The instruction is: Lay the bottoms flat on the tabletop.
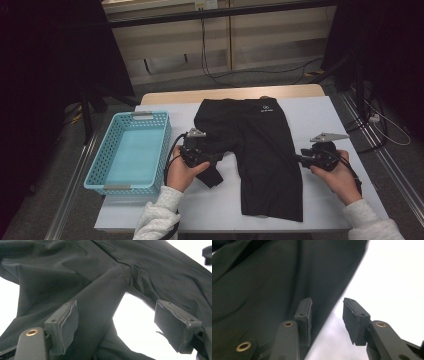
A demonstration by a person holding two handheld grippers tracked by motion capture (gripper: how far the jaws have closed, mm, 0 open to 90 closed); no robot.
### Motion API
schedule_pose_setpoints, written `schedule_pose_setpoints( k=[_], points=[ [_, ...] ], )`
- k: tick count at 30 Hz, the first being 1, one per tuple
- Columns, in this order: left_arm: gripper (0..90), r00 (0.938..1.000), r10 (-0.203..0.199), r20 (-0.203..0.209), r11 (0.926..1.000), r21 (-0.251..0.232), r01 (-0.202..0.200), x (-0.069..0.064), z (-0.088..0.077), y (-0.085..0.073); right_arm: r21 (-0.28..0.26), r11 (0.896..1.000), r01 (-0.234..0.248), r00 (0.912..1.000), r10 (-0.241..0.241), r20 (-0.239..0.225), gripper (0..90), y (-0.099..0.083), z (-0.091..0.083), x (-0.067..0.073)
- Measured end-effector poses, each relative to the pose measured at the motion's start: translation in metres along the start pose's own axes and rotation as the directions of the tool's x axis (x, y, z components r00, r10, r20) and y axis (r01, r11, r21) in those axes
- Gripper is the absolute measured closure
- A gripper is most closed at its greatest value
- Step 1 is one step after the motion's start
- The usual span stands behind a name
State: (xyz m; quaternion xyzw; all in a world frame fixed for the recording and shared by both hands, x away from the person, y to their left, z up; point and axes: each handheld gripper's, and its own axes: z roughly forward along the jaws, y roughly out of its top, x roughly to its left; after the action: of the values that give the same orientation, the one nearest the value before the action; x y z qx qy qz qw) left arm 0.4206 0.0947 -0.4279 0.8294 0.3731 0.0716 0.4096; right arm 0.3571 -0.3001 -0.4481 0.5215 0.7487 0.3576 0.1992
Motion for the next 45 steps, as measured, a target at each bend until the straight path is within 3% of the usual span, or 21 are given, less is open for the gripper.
schedule_pose_setpoints(
  k=[4, 9, 11, 14, 15, 17, 20, 23, 25, 26, 30, 40, 45],
  points=[
    [19.8, 0.9999, 0.001, -0.011, 1.0000, 0.004, -0.001, 0.002, -0.002, -0.003, -0.037, 0.999, -0.020, 0.9986, 0.022, 0.048, 55.3, 0.015, 0.019, -0.014],
    [19.8, 0.9999, -0.004, -0.014, 1.0000, 0.003, 0.004, 0.003, -0.005, -0.005, -0.029, 0.997, -0.076, 0.9934, 0.078, 0.084, 55.7, 0.025, 0.044, -0.022],
    [19.8, 0.9999, -0.006, -0.015, 1.0000, 0.002, 0.006, 0.003, -0.005, -0.006, -0.044, 0.994, -0.097, 0.9928, 0.099, 0.067, 56.2, 0.031, 0.050, -0.024],
    [19.4, 0.9999, -0.009, -0.011, 0.9999, 0.004, 0.009, 0.004, -0.006, -0.005, -0.044, 0.995, -0.092, 0.9924, 0.095, 0.078, 55.7, 0.038, 0.063, -0.027],
    [19.3, 0.9999, -0.009, -0.013, 1.0000, 0.003, 0.009, 0.004, -0.006, -0.005, -0.041, 0.993, -0.112, 0.9903, 0.115, 0.078, 55.8, 0.038, 0.068, -0.028],
    [19.3, 0.9999, -0.012, -0.012, 0.9999, -0.001, 0.012, 0.005, -0.006, -0.005, -0.048, 0.993, -0.108, 0.9893, 0.112, 0.093, 57.7, 0.041, 0.074, -0.028],
    [19.3, 0.9998, -0.014, -0.011, 0.9999, -0.004, 0.014, 0.006, -0.008, -0.004, -0.049, 0.993, -0.103, 0.9910, 0.107, 0.080, 63.6, 0.046, 0.080, -0.026],
    [19.2, 0.9998, -0.016, -0.014, 0.9998, -0.008, 0.016, 0.006, -0.009, -0.003, -0.037, 0.998, -0.059, 0.9942, 0.062, 0.087, 74.4, 0.049, 0.083, -0.024],
    [19.3, 0.9998, -0.016, -0.011, 0.9998, -0.010, 0.016, 0.006, -0.009, -0.003, -0.035, 0.996, -0.088, 0.9938, 0.090, 0.065, 87.9, 0.049, 0.083, -0.027],
    [19.3, 0.9998, -0.016, -0.010, 0.9998, -0.012, 0.016, 0.006, -0.009, -0.003, -0.035, 0.994, -0.105, 0.9935, 0.106, 0.041, 88.8, 0.049, 0.083, -0.029],
    [19.2, 0.9997, -0.023, -0.009, 0.9997, -0.013, 0.023, 0.007, -0.009, -0.004, -0.027, 0.990, -0.138, 0.9902, 0.138, 0.017, 90.0, 0.050, 0.082, -0.034],
    [19.2, 0.9997, -0.023, -0.011, 0.9996, -0.013, 0.023, 0.009, -0.010, -0.004, -0.022, 0.976, -0.215, 0.9763, 0.215, 0.023, 90.0, 0.046, 0.073, -0.059],
    [19.2, 0.9996, -0.026, -0.011, 0.9996, -0.008, 0.026, 0.008, -0.009, -0.004, -0.012, 0.974, -0.227, 0.9731, 0.227, 0.037, 90.0, 0.044, 0.069, -0.067]
  ],
)
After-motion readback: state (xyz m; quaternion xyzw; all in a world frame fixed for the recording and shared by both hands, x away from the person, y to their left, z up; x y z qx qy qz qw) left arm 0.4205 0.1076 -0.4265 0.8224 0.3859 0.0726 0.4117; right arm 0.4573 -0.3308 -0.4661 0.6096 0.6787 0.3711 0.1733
